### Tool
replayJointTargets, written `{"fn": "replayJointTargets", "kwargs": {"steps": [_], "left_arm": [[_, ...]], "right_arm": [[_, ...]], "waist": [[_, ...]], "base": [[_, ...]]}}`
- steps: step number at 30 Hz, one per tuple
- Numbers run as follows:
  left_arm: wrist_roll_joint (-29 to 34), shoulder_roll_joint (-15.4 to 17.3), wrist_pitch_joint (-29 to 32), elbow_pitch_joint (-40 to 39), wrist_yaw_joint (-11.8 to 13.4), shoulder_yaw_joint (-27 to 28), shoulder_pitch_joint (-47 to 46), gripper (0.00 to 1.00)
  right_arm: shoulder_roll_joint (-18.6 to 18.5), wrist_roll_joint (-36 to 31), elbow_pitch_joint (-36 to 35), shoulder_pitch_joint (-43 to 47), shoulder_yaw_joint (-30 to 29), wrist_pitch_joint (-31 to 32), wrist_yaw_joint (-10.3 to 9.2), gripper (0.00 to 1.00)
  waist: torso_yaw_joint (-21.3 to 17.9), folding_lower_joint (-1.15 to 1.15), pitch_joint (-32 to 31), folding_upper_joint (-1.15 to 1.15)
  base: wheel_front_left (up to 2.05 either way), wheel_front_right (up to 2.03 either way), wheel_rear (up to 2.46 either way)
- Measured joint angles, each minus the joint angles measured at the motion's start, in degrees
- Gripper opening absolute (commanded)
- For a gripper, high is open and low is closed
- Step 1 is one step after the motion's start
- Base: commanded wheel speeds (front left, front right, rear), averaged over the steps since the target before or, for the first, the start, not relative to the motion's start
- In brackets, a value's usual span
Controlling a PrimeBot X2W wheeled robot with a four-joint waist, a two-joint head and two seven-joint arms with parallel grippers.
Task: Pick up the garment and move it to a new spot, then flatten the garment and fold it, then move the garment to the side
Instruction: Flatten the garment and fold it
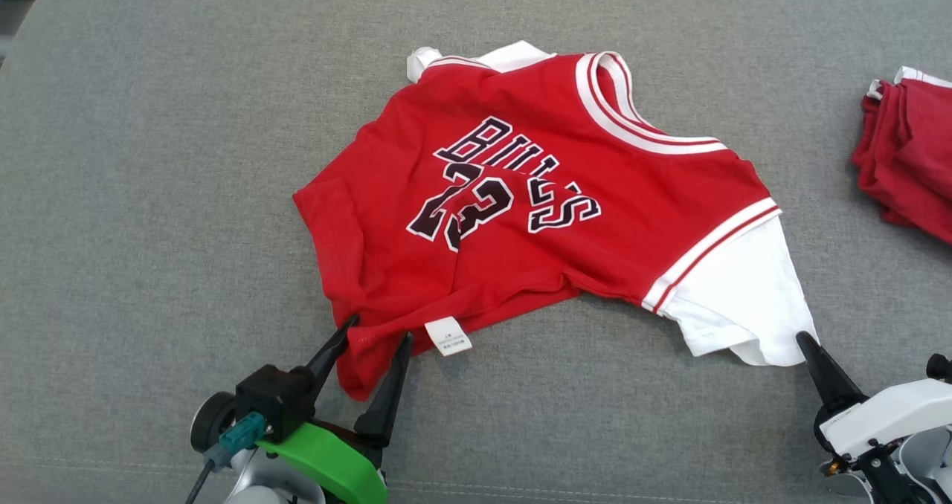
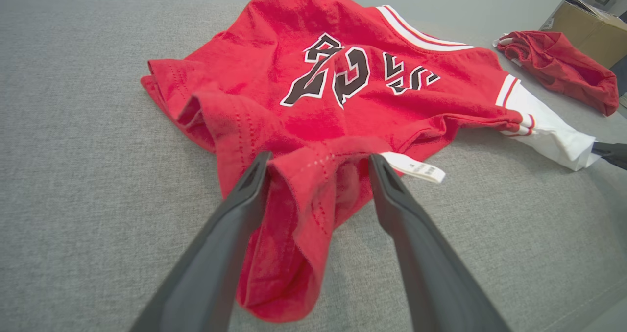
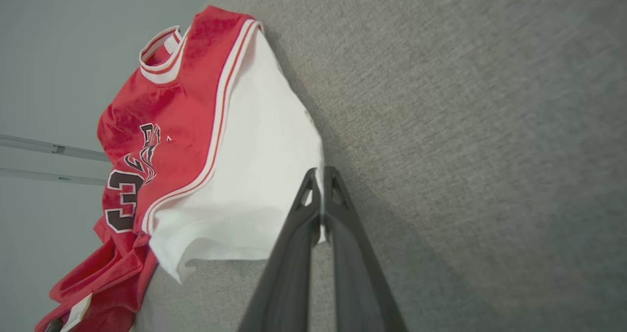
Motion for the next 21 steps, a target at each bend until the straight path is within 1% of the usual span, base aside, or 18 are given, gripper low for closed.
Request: {"fn": "replayJointTargets", "kwargs": {"steps": [3, 6, 7, 8, 9, 10, 11, 12, 16, 19, 20, 21], "left_arm": [[0.2, 0.0, 0.5, -0.8, 0.0, -0.5, 0.0, 1.00], [0.8, 0.4, 1.3, -2.2, 0.0, -0.6, 0.0, 1.00], [0.9, 0.5, 1.6, -2.4, 0.0, -0.7, 0.0, 0.95], [1.0, 0.7, 1.9, -2.7, 0.0, -0.8, 0.1, 0.82], [1.0, 0.9, 2.4, -3.0, 0.0, -1.0, 0.1, 0.73], [1.0, 1.1, 2.8, -3.4, 0.0, -1.5, 0.2, 0.79], [1.0, 1.4, 3.2, -3.7, 0.0, -2.0, 0.2, 0.96], [1.0, 1.6, 3.8, -4.0, 0.0, -2.5, 0.2, 1.00], [1.0, 2.8, 5.7, -5.2, 0.0, -3.8, 1.8, 1.00], [1.3, 4.0, 6.7, -6.1, 0.0, -4.1, 2.3, 0.88], [1.3, 4.1, 7.2, -6.2, 0.0, -4.2, 2.3, 0.89], [1.2, 4.2, 7.7, -6.4, 0.0, -4.3, 2.5, 0.87]], "right_arm": [[0.0, 0.1, 0.3, 0.0, -0.1, 0.0, -0.01, 0.00], [0.1, 0.2, 0.6, 0.0, -0.2, 0.0, -0.48, 0.00], [0.1, 0.4, 0.7, 0.0, -0.3, 0.0, -0.48, 0.00], [0.1, 0.5, 0.7, 0.0, -0.3, 0.0, -0.48, 0.00], [0.1, 0.5, 0.8, 0.0, -0.3, 0.0, -0.48, 0.00], [0.2, 0.5, 0.8, 0.0, -0.4, 0.0, -0.48, 0.00], [0.3, 0.6, 0.9, 0.0, -0.5, 0.0, -0.48, 0.00], [0.4, 0.9, 1.0, 0.1, -0.7, -0.2, -0.48, 0.00], [0.4, 1.1, 1.1, 0.2, -0.9, -0.2, -0.48, 0.00], [0.6, 1.7, 1.3, 0.2, -1.0, -0.2, -0.48, 0.01], [0.7, 2.0, 1.4, 0.2, -1.0, -0.2, -0.48, 0.01], [0.8, 2.3, 1.4, 0.2, -1.1, -0.2, -0.48, 0.01]], "waist": [[0.1, 0.00, -0.1, 0.00], [0.3, 0.00, -0.2, 0.00], [0.4, 0.00, -0.2, 0.00], [0.4, 0.00, -0.3, 0.00], [0.5, 0.00, -0.4, 0.00], [0.6, 0.00, -0.4, 0.00], [0.7, 0.00, -0.5, 0.00], [0.8, 0.00, -0.6, 0.00], [1.4, 0.00, -0.7, 0.00], [1.6, 0.00, -0.8, 0.00], [1.7, 0.00, -0.8, 0.00], [1.8, 0.00, -0.8, 0.00]], "base": [[0.00, 0.00, 0.00], [0.00, 0.00, 0.00], [0.00, 0.00, 0.00], [0.00, 0.00, 0.00], [0.00, 0.00, 0.00], [0.00, 0.00, 0.00], [0.00, 0.00, 0.00], [0.00, 0.00, 0.00], [0.00, 0.00, 0.00], [0.00, 0.00, 0.00], [0.00, 0.00, 0.00], [0.00, 0.00, 0.00]]}}
